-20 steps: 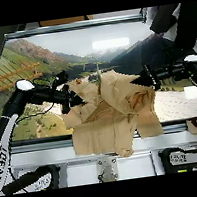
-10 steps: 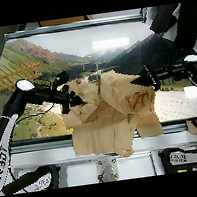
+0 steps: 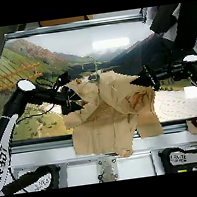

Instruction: Fold the clothes and pants, and hang the long-sleeved shirts on hangers.

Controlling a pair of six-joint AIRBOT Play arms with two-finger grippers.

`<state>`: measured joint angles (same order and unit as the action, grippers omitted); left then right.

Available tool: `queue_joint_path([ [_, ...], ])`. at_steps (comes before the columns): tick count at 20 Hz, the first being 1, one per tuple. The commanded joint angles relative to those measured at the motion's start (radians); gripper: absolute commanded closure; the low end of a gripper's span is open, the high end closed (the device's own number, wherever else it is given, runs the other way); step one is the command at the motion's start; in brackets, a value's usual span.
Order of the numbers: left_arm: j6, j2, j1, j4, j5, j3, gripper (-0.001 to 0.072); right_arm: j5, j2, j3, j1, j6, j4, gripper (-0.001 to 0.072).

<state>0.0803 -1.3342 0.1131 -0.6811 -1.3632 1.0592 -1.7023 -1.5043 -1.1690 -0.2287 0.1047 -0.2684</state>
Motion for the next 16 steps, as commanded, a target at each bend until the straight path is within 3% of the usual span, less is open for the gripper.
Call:
queue_joint_path([
  [1, 0.039, 0.011, -0.003, -0.006, 0.045, 0.0, 0.0276, -0.004, 0.0, 0.0, 0.0, 0.001, 0.0, 0.0707],
  [5, 0.055, 0.065, -0.049, -0.006, 0.091, 0.0, 0.0276, -0.004, 0.0, 0.0, 0.0, 0.001, 0.0, 0.0707],
  [9, 0.139, 0.103, -0.11, 0.004, 0.091, 0.0, 0.0275, -0.004, 0.0, 0.0, 0.0, 0.001, 0.0, 0.0707],
  [13, 0.192, 0.167, -0.185, 0.105, 0.095, 0.0, 0.0276, -0.004, 0.0, 0.0, 0.0, 0.0, 0.0, 0.0707],
  [16, 0.345, 0.251, -0.267, 0.124, 0.18, 0.0, 0.0276, -0.004, 0.0, 0.0, 0.0, 0.0, 0.0, 0.0708],
])
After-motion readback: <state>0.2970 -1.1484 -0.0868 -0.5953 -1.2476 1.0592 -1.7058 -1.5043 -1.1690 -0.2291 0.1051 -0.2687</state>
